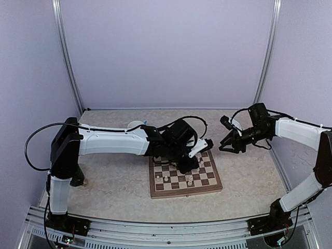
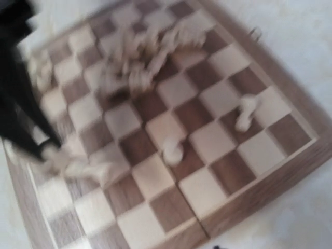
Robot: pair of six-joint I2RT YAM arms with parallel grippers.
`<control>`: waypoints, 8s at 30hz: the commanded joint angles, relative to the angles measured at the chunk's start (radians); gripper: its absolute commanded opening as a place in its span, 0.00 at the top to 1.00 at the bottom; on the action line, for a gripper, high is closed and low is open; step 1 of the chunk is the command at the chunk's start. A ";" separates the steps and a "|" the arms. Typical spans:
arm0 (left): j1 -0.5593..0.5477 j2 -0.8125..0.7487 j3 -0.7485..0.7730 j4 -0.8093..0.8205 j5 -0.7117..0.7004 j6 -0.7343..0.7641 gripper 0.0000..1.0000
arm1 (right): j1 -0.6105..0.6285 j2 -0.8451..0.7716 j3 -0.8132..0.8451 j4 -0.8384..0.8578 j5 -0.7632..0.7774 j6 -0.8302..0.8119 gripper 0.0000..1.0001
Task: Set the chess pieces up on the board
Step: Pick up the chess pile from f2, then pass from the right arm to the left, then place the rook at h2, then place the knight at b1, then pick up the chess pile from the chessboard.
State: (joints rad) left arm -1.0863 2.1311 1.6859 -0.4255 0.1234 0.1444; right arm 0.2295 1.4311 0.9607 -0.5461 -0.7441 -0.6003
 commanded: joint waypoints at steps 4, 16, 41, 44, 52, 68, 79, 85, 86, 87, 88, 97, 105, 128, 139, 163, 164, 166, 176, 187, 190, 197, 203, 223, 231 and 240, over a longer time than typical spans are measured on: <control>-0.024 -0.218 -0.079 0.171 -0.014 0.022 1.00 | -0.057 0.136 0.162 -0.116 -0.348 0.171 0.54; -0.058 -0.224 -0.068 0.163 -0.041 0.025 1.00 | -0.041 0.297 0.262 -0.528 -0.669 -0.167 0.44; -0.064 -0.148 0.019 0.119 -0.049 0.032 1.00 | -0.001 0.325 0.267 -0.596 -0.693 -0.254 0.68; -0.064 -0.139 0.036 0.104 -0.071 0.031 1.00 | 0.002 0.325 0.265 -0.606 -0.693 -0.266 0.74; -0.065 -0.125 0.052 0.091 -0.084 0.025 1.00 | 0.007 0.326 0.261 -0.618 -0.686 -0.287 0.80; -0.064 -0.142 0.033 0.114 -0.082 0.007 1.00 | 0.007 0.264 0.199 -0.392 -0.631 -0.078 0.69; -0.062 -0.139 0.034 0.122 -0.143 -0.014 1.00 | 0.007 0.248 0.179 -0.342 -0.615 -0.028 0.74; -0.063 -0.135 0.037 0.118 -0.130 -0.021 1.00 | 0.007 0.248 0.181 -0.320 -0.613 -0.005 0.85; -0.063 -0.135 0.037 0.116 -0.130 -0.021 1.00 | 0.007 0.245 0.181 -0.312 -0.608 0.001 0.86; -0.063 -0.136 0.036 0.116 -0.130 -0.022 1.00 | 0.007 0.242 0.181 -0.299 -0.602 0.012 0.87; -0.063 -0.136 0.036 0.113 -0.130 -0.023 1.00 | 0.007 0.237 0.178 -0.284 -0.591 0.026 0.88; -0.063 -0.184 -0.007 0.001 -0.117 -0.047 1.00 | 0.011 0.045 0.140 -0.071 -0.205 0.144 0.92; -0.063 -0.308 -0.151 -0.051 -0.194 -0.126 1.00 | 0.128 -0.053 0.009 -0.082 0.211 0.004 0.92; -0.061 -0.335 -0.324 0.109 -0.236 -0.318 1.00 | 0.405 0.048 -0.076 -0.015 0.487 -0.028 0.90; -0.057 -0.342 -0.349 0.114 -0.247 -0.313 1.00 | 0.422 0.082 -0.070 -0.003 0.514 -0.020 0.77; -0.067 -0.488 -0.487 -0.149 -0.097 -0.300 1.00 | 0.223 -0.180 -0.151 0.233 0.343 0.047 0.49; -0.068 -0.481 -0.483 -0.142 -0.090 -0.296 1.00 | 0.222 -0.185 -0.159 0.246 0.346 0.052 0.49; -0.069 -0.462 -0.476 -0.135 -0.092 -0.288 1.00 | 0.222 -0.180 -0.166 0.242 0.330 0.054 0.48; -0.068 -0.357 -0.432 -0.120 -0.109 -0.259 1.00 | 0.223 -0.139 -0.158 0.225 0.316 0.050 0.48; -0.064 -0.316 -0.391 -0.109 -0.158 -0.245 1.00 | 0.225 -0.114 -0.152 0.212 0.301 0.042 0.49; -0.062 -0.300 -0.381 -0.118 -0.180 -0.238 1.00 | 0.226 -0.107 -0.151 0.208 0.299 0.042 0.49; -0.057 -0.275 -0.375 -0.121 -0.180 -0.234 0.99 | 0.229 -0.100 -0.151 0.205 0.297 0.038 0.49; -0.057 -0.273 -0.378 -0.116 -0.182 -0.239 0.89 | 0.232 -0.096 -0.149 0.198 0.290 0.034 0.48; -0.068 -0.338 -0.324 -0.135 -0.193 -0.229 0.73 | 0.234 -0.093 -0.145 0.184 0.278 0.036 0.48; 0.039 -0.435 -0.288 -0.047 -0.262 -0.275 0.62 | 0.234 -0.089 -0.142 0.184 0.301 0.035 0.49; 0.098 -0.228 -0.088 -0.106 -0.279 -0.318 0.59 | 0.234 -0.106 -0.155 0.197 0.340 0.024 0.49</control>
State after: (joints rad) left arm -0.9909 1.7992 1.5341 -0.5083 -0.1474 -0.1440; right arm 0.4561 1.3312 0.8047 -0.3477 -0.4259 -0.5644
